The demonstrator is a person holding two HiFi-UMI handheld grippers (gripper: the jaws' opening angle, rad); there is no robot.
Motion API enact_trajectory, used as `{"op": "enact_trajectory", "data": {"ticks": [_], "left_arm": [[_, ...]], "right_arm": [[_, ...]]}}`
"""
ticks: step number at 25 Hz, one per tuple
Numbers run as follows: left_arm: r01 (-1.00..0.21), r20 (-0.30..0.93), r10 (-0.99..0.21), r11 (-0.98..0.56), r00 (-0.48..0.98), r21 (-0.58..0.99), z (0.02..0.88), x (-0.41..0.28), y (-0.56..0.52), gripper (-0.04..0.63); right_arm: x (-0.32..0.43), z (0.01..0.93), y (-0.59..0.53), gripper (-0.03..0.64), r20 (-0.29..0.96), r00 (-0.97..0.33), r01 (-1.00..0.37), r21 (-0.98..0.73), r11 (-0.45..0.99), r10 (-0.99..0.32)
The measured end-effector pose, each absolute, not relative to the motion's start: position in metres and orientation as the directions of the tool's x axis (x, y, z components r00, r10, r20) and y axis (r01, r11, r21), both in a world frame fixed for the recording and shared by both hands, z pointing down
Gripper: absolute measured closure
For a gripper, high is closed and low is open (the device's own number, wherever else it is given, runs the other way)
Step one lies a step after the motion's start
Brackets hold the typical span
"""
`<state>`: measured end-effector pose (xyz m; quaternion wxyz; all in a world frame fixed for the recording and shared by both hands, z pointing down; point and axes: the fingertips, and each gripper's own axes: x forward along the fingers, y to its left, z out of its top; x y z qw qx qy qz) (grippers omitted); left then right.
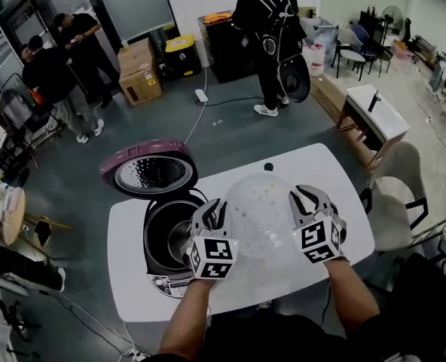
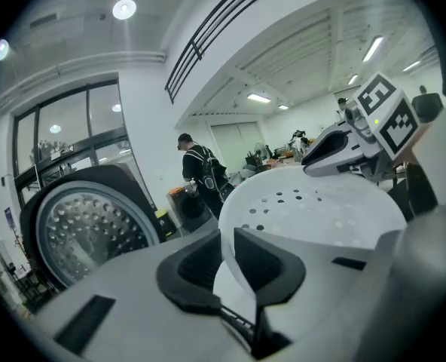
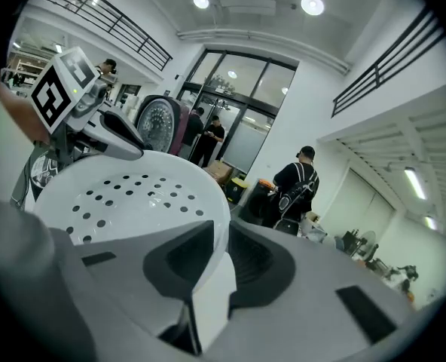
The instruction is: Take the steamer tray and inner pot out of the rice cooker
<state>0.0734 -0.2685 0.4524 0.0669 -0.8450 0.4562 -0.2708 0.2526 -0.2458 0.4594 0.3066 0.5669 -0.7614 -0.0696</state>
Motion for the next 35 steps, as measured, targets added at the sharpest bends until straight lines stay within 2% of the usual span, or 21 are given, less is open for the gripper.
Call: {"op": "enact_trajectory", "data": {"ticks": [6,13,32,33,35], "left_arm": [[-0.705,0.455,-0.749,-0.640,0.482,-0.306,0.499,0.120,-0.267,0.538],[-0.672,0.553,-0.688,-0.685,0.470,-0.282,0.572,0.151,-0.267,0.535],[-0.717,0.626,-0.634,-0.677,0.454,-0.166,0.731,0.201,-0.265,0.535],[-0.725,0.623,-0.638,-0.670,0.453,-0.160,0.732,0.200,-0.266,0.525],[-0.738,0.616,-0.637,-0.663,0.464,-0.130,0.723,0.197,-0.267,0.447]], "right_arm": [[0.298,0.503,-0.236,0.555,0.460,-0.111,-0.836,0.436,0.333,-0.881],[0.326,0.574,-0.233,0.558,0.545,-0.057,-0.841,0.425,0.334,-0.837],[0.380,0.735,-0.228,0.558,0.654,-0.079,-0.873,0.319,0.369,-0.752],[0.380,0.736,-0.229,0.556,0.654,-0.079,-0.876,0.315,0.365,-0.753],[0.378,0.726,-0.231,0.491,0.643,-0.091,-0.885,0.298,0.358,-0.761]]}}
